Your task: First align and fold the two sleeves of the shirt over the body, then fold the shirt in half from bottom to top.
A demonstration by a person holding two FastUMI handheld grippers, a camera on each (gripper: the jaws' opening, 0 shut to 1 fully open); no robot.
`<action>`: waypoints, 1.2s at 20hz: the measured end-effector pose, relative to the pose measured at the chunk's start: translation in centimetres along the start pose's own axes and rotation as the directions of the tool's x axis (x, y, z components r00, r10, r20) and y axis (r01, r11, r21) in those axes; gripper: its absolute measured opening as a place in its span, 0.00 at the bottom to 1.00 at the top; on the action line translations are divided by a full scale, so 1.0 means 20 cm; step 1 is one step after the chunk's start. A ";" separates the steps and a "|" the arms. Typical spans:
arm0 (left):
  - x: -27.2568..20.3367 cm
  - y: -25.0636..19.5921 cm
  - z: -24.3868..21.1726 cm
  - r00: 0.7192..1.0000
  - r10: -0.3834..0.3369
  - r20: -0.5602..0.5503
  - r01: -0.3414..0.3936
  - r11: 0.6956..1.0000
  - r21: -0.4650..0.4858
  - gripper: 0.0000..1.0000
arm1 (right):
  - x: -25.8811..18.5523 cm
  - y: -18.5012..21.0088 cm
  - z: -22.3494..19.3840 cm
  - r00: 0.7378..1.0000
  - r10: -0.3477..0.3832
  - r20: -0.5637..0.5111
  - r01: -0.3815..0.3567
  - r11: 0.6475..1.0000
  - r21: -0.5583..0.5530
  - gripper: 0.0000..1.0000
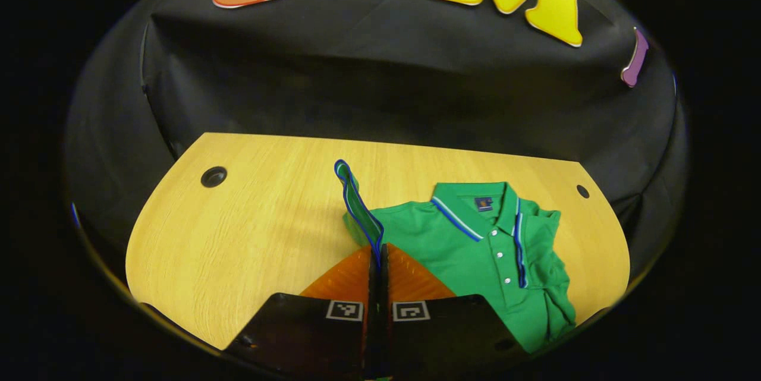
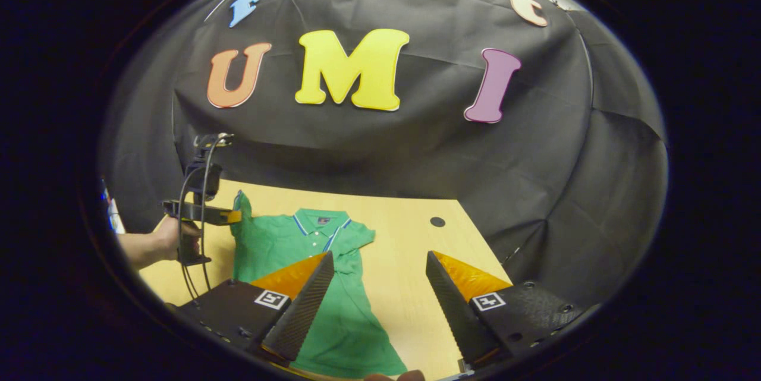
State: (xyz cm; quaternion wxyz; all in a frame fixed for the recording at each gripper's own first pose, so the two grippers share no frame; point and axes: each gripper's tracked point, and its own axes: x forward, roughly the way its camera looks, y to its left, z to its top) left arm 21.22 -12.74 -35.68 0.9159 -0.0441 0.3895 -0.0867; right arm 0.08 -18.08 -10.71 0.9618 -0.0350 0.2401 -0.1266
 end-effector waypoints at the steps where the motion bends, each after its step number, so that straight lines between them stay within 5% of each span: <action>1: 0.01 -0.11 0.01 1.000 -0.030 -0.002 0.030 1.000 0.006 0.06 | 0.00 -0.02 0.00 1.000 -0.007 0.004 0.007 1.000 0.002 0.96; 6: -0.04 -0.51 0.09 0.989 -0.149 0.021 0.149 0.989 -0.005 0.11 | -0.03 -0.09 0.01 1.000 -0.020 0.017 0.019 1.000 0.025 0.95; 10: -0.17 -0.49 0.12 0.992 -0.118 0.046 0.119 0.993 -0.019 1.00 | -0.05 -0.08 0.02 0.999 -0.002 0.032 0.001 0.999 0.040 0.96; 15: -0.46 -0.32 0.25 0.987 -0.042 0.156 0.049 0.998 -0.042 1.00 | -0.09 0.00 0.06 0.994 0.070 0.084 -0.074 0.996 0.047 0.95; 24: -1.25 -0.13 0.26 0.920 0.055 0.387 -0.047 0.998 -0.030 1.00 | -0.22 0.16 0.04 0.975 0.173 0.138 -0.172 0.985 -0.022 0.96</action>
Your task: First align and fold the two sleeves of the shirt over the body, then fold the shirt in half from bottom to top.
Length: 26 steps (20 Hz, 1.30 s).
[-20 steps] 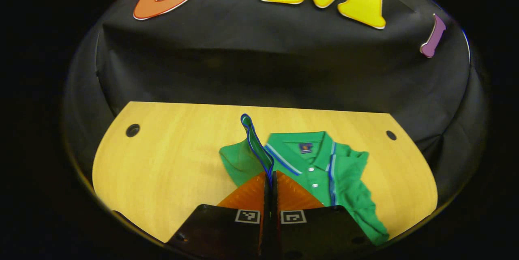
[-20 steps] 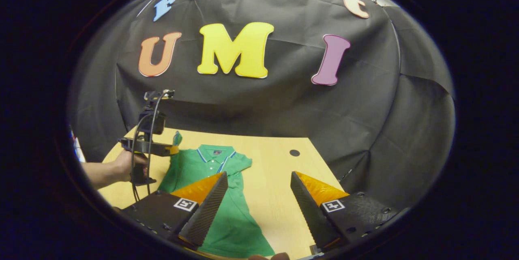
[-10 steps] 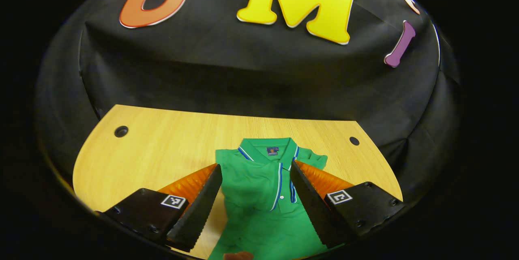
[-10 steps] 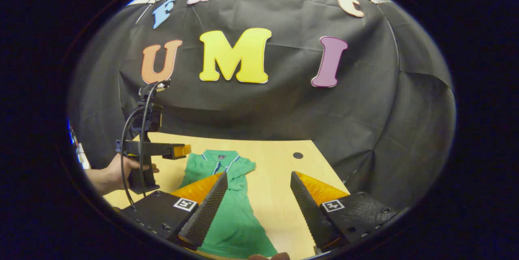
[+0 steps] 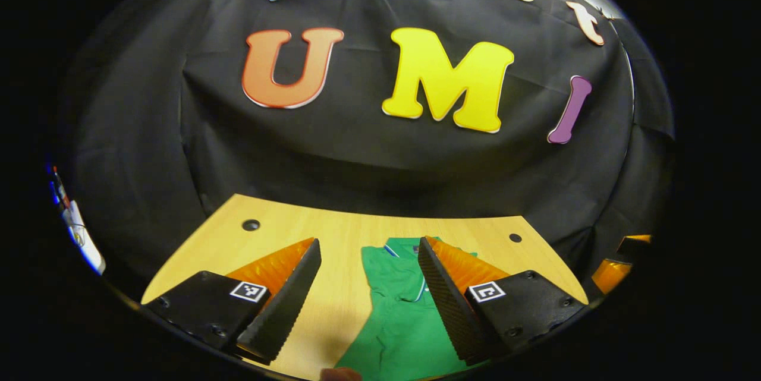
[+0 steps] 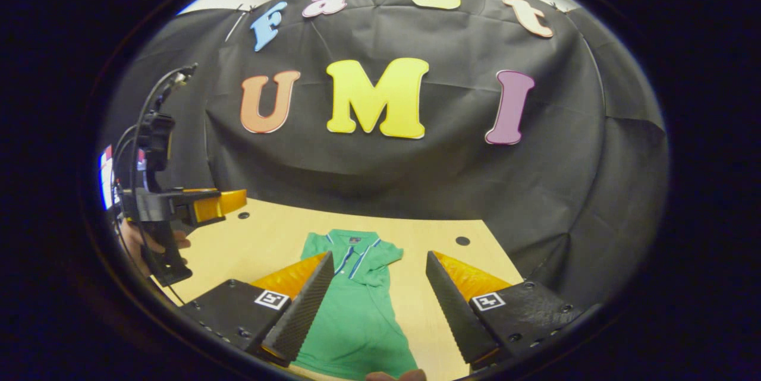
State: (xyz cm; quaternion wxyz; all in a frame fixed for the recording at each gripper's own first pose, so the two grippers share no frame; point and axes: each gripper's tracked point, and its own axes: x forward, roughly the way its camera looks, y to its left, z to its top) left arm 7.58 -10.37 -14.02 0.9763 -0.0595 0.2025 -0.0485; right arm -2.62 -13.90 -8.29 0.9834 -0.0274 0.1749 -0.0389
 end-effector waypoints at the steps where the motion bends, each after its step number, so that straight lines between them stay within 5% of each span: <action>1: -0.08 0.01 0.00 1.000 0.002 0.021 -0.002 1.000 0.010 1.00 | -0.02 0.00 -0.01 1.000 0.010 0.010 -0.010 1.000 -0.014 0.96; 9: -0.50 0.17 -0.26 0.999 0.029 -0.015 -0.029 1.000 0.011 1.00 | -0.17 -0.10 -0.28 0.998 0.011 -0.054 -0.013 0.999 -0.037 0.96; 15: -0.62 0.20 -0.65 0.986 -0.001 -0.168 0.000 1.000 -0.001 1.00 | -0.22 -0.09 -0.65 0.982 0.052 -0.182 -0.054 0.998 -0.009 0.95; 19: -0.71 0.18 -0.95 0.955 -0.037 -0.294 0.040 0.999 0.002 1.00 | -0.25 -0.07 -0.92 0.956 0.068 -0.286 -0.071 0.997 0.002 0.95; 26: -0.80 0.16 -1.40 0.854 -0.064 -0.516 0.051 0.998 -0.039 1.00 | -0.26 -0.16 -1.24 0.903 0.040 -0.429 -0.040 0.999 0.009 0.95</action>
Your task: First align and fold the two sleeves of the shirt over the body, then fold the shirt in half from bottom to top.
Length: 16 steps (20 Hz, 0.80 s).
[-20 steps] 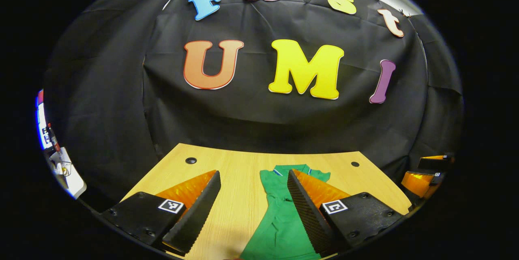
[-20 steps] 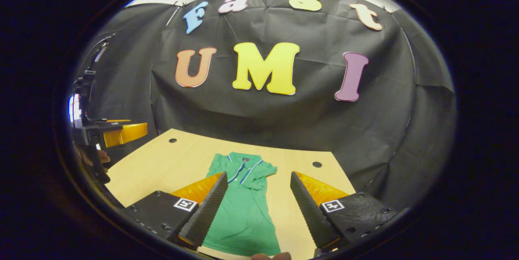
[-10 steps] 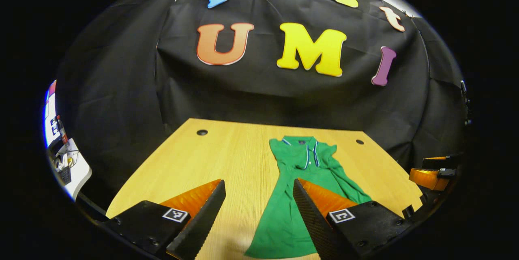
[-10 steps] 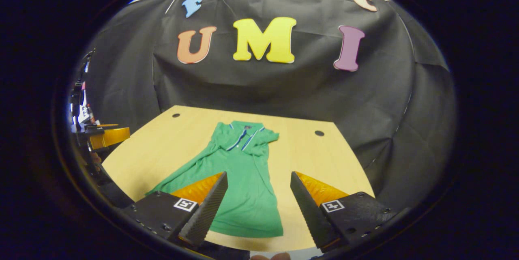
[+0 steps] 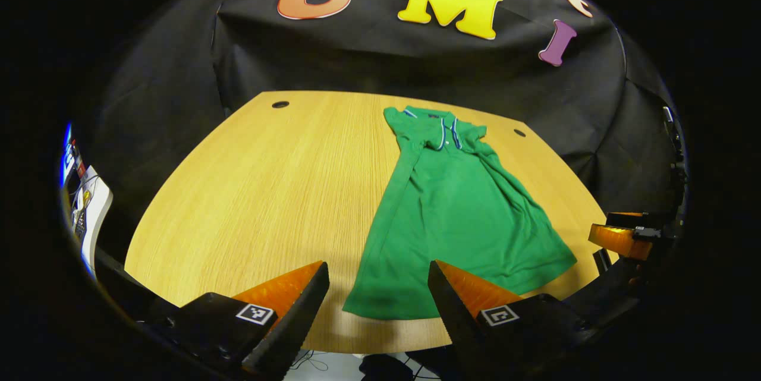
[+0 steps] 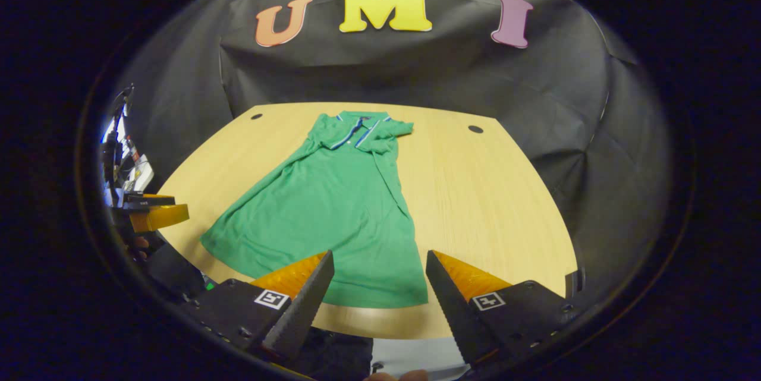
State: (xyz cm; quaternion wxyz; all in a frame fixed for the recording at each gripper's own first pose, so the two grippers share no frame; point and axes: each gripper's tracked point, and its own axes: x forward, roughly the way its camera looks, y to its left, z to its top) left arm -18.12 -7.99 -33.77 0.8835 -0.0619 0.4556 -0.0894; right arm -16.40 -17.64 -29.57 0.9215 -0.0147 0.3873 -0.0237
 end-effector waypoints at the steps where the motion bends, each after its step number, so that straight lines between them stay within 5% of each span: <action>1: 0.02 0.00 -0.04 1.000 -0.003 -0.031 0.002 1.000 -0.011 1.00 | 0.02 -0.03 -0.02 1.000 -0.010 -0.018 0.010 1.000 -0.001 0.96; 16: 0.21 0.09 -0.29 0.968 0.048 -0.248 -0.042 0.999 0.031 1.00 | 0.36 -0.16 -0.31 0.966 -0.004 -0.258 0.002 1.000 -0.007 0.96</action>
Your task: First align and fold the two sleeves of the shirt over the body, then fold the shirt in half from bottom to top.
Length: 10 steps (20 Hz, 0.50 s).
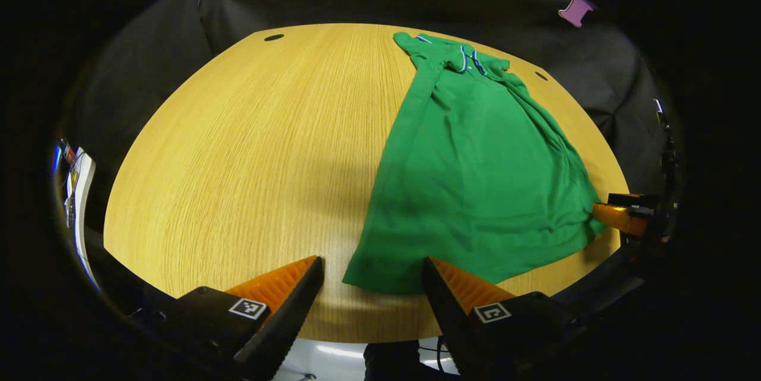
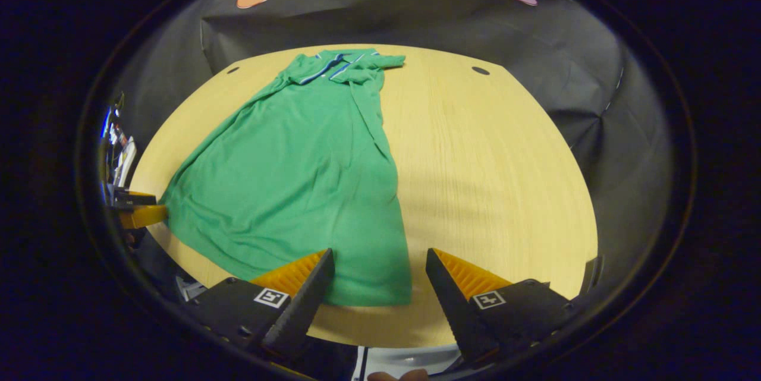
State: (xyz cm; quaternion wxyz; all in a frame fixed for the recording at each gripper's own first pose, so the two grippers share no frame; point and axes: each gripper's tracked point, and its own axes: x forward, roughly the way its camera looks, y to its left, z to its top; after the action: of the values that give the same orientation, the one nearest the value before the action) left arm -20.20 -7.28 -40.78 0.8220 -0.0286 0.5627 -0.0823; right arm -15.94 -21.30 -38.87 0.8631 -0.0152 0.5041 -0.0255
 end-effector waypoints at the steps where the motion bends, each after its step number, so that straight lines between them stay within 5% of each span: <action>1: 0.01 0.00 0.01 1.000 0.003 0.005 -0.003 1.000 0.009 1.00 | 0.01 -0.01 -0.02 1.000 0.002 -0.009 -0.002 1.000 0.000 0.96; 6: 0.02 -0.01 -0.01 0.999 0.027 -0.031 -0.025 0.999 0.046 1.00 | 0.01 0.03 -0.04 0.999 0.047 -0.017 -0.047 0.999 0.004 0.94; 8: 0.00 -0.02 -0.02 0.999 0.027 -0.047 -0.025 0.999 0.035 0.96 | 0.01 0.05 -0.05 0.998 0.052 -0.024 -0.052 0.999 0.003 0.84; 10: 0.00 -0.03 -0.02 0.998 0.017 -0.059 -0.015 0.999 0.038 0.84 | 0.01 0.09 -0.05 0.997 0.068 -0.034 -0.068 0.998 -0.018 0.60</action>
State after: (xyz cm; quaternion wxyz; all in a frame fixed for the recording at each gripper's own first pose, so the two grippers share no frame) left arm -20.67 -7.95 -40.90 0.8059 -0.0060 0.5856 -0.0870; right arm -16.72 -19.43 -39.59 0.8549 -0.0059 0.5187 0.0084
